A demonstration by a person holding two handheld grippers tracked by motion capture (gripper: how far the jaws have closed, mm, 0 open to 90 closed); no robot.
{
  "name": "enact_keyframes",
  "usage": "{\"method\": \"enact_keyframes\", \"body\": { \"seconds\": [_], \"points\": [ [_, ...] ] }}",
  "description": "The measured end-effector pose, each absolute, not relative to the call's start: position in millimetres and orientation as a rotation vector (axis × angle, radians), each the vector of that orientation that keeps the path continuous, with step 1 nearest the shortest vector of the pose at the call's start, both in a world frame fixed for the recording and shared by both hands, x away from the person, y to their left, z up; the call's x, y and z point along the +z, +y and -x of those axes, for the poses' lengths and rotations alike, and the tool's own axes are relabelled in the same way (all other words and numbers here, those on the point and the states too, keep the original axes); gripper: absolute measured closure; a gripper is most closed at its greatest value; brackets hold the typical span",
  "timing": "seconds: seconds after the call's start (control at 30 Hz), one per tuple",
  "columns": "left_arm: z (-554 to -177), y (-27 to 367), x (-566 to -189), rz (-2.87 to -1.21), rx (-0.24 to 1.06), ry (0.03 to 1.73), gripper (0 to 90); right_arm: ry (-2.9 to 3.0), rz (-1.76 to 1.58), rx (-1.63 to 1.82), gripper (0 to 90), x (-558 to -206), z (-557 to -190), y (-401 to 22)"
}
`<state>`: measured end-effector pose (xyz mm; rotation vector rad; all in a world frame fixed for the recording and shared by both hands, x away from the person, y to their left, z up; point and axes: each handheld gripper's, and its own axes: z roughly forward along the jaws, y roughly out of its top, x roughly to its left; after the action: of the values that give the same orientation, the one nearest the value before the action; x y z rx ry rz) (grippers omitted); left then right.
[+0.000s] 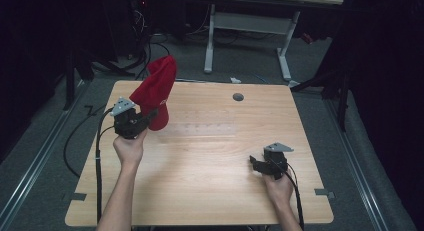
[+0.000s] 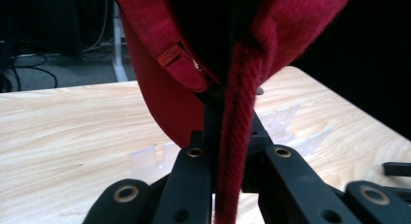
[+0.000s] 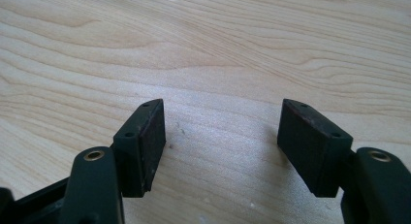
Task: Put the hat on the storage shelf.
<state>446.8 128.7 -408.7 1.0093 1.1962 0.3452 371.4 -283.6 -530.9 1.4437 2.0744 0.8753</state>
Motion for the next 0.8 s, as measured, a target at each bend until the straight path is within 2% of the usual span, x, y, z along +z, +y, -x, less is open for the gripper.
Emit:
{"method": "enact_keyframes", "body": {
  "seconds": [0.8],
  "points": [
    [-466.7, 120.1, -433.6, -1.039, 0.441, 1.201, 85.5, 2.077, -1.438, 0.875, 33.9, -531.0, -371.3, -283.3]
  ]
}}
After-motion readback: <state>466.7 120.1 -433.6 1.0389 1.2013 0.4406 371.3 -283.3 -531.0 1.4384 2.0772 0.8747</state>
